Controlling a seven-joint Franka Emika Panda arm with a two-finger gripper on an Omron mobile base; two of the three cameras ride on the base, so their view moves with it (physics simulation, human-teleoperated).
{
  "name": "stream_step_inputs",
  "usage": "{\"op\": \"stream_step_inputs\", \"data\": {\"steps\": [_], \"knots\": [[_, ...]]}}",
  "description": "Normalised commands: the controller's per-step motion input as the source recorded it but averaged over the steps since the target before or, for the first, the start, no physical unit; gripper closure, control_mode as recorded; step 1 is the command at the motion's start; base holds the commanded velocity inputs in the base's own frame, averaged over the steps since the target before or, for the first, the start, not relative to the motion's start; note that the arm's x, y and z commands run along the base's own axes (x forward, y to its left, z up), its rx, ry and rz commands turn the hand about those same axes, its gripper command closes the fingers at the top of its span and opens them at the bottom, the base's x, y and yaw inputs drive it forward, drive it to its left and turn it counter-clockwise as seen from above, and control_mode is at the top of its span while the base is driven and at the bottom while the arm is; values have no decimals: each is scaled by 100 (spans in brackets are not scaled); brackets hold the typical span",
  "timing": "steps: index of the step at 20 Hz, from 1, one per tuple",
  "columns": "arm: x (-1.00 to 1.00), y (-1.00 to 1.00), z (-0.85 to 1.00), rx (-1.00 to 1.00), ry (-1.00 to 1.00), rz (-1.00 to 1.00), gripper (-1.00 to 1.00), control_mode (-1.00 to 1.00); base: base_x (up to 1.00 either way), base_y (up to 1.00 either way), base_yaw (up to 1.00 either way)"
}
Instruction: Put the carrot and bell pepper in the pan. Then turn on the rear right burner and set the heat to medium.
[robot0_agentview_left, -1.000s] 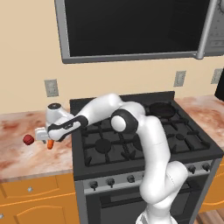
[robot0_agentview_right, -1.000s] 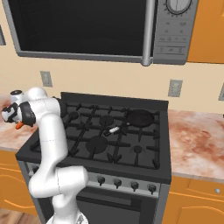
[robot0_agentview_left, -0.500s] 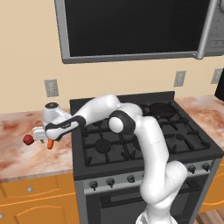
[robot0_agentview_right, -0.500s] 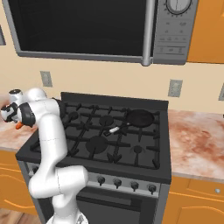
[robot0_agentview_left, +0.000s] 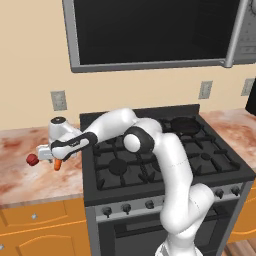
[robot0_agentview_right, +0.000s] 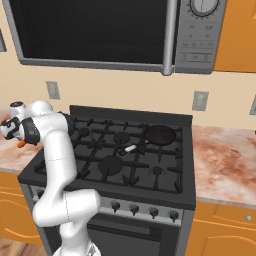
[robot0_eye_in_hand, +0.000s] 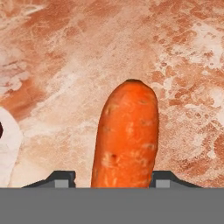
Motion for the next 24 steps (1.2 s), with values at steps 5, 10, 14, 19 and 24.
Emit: {"op": "stream_step_inputs", "data": {"steps": [5,10,14,19,24], "knots": [[0,0,0,0,0,0,100,-100,0,0,0],[0,0,0,0,0,0,100,-100,0,0,0],[-16,0,12,0,-7,1,100,-100,0,0,0],[-53,-11,56,4,-9,6,100,-100,0,0,0],[-58,-27,62,5,-7,6,100,-100,0,0,0]]}}
